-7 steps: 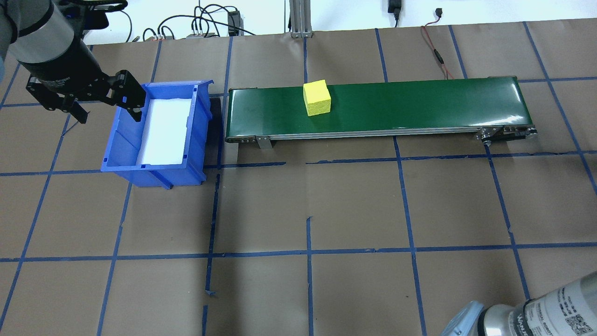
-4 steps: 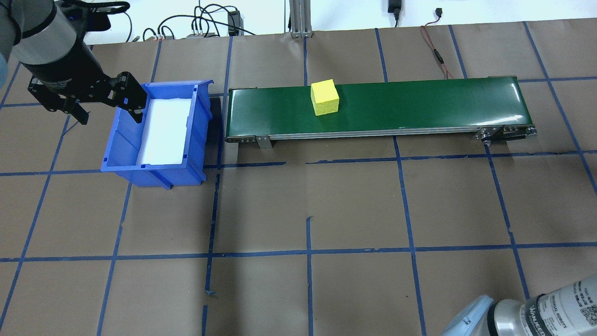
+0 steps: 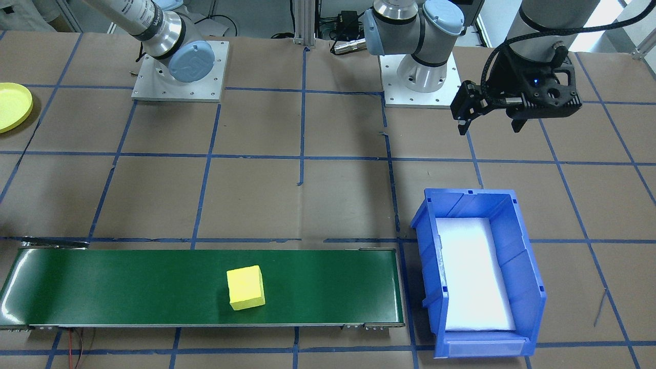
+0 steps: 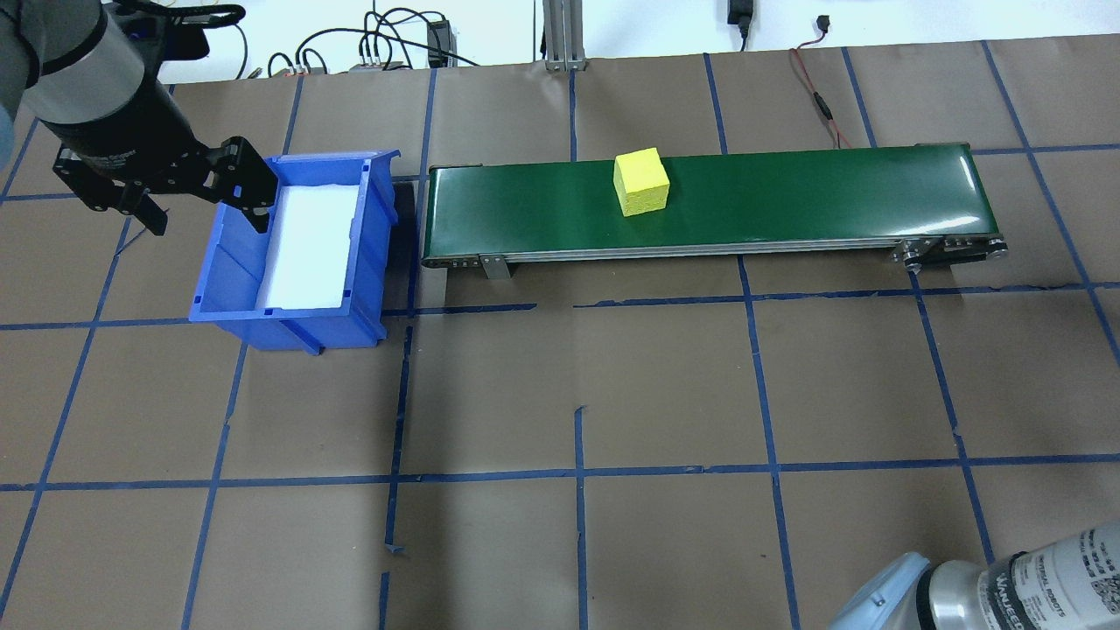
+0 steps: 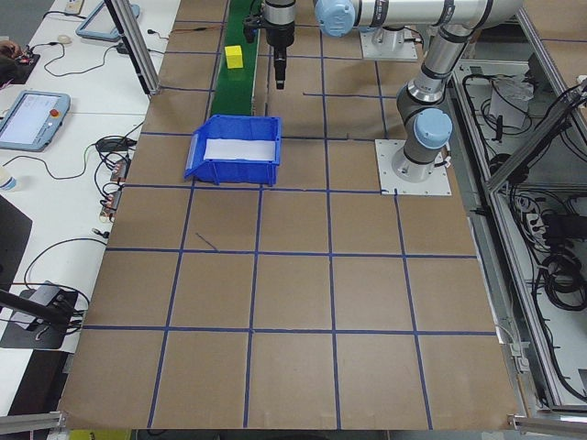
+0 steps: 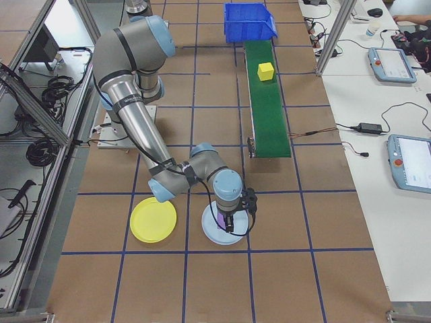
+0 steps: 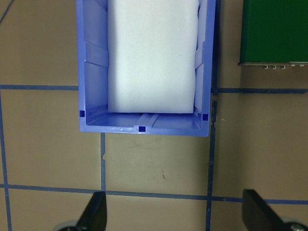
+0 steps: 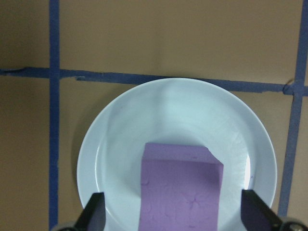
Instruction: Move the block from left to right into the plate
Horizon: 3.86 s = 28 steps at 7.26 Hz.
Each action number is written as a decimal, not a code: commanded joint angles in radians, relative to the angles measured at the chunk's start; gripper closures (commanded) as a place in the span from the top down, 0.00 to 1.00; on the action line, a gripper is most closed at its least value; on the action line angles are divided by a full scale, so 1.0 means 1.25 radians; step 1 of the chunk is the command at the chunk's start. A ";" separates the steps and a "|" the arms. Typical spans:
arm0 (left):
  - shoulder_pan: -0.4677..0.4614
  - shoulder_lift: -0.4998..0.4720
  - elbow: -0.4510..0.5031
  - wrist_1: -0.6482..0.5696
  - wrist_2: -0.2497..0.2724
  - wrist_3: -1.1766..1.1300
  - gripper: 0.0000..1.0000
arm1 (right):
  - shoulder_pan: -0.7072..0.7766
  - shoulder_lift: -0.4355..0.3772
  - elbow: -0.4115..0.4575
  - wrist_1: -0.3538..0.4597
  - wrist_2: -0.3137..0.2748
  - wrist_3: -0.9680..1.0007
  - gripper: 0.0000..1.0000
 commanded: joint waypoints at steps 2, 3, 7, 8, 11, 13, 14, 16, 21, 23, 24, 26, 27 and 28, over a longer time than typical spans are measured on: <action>-0.023 0.001 -0.004 -0.001 -0.025 -0.003 1.00 | 0.174 -0.088 -0.006 0.078 0.027 0.119 0.99; -0.056 -0.005 -0.005 0.001 -0.048 -0.004 1.00 | 0.248 -0.102 -0.010 0.083 0.027 0.201 0.99; -0.082 -0.010 -0.007 0.009 -0.048 -0.003 1.00 | 0.505 -0.106 -0.013 0.092 0.077 0.535 1.00; -0.082 -0.010 -0.007 0.010 -0.048 -0.004 1.00 | 0.553 -0.101 -0.015 0.089 0.111 0.574 1.00; -0.072 -0.008 -0.014 0.001 -0.051 -0.003 1.00 | 0.587 -0.069 -0.032 0.072 0.143 0.599 1.00; -0.061 -0.008 -0.014 0.000 -0.075 -0.001 1.00 | 0.604 -0.069 -0.031 0.073 0.174 0.649 1.00; -0.051 -0.008 -0.012 0.000 -0.073 0.012 1.00 | 0.625 -0.065 -0.031 0.070 0.173 0.662 1.00; -0.045 -0.007 -0.012 -0.005 -0.067 0.012 1.00 | 0.646 -0.044 -0.029 0.035 0.163 0.677 1.00; -0.044 -0.007 -0.014 -0.006 -0.068 0.012 1.00 | 0.648 -0.003 -0.026 -0.023 0.132 0.674 1.00; -0.044 -0.007 -0.014 -0.006 -0.070 0.012 1.00 | 0.648 0.000 -0.024 -0.024 0.132 0.673 1.00; -0.044 -0.007 -0.014 -0.006 -0.071 0.013 1.00 | 0.648 0.001 -0.021 -0.024 0.131 0.669 1.00; -0.044 -0.007 -0.014 -0.006 -0.073 0.013 1.00 | 0.646 0.006 -0.007 -0.026 0.086 0.668 1.00; -0.044 -0.007 -0.014 -0.006 -0.073 0.013 1.00 | 0.645 0.012 -0.007 -0.046 0.037 0.670 0.94; -0.044 -0.007 -0.014 -0.006 -0.074 0.013 1.00 | 0.644 0.014 -0.008 -0.054 -0.028 0.678 0.64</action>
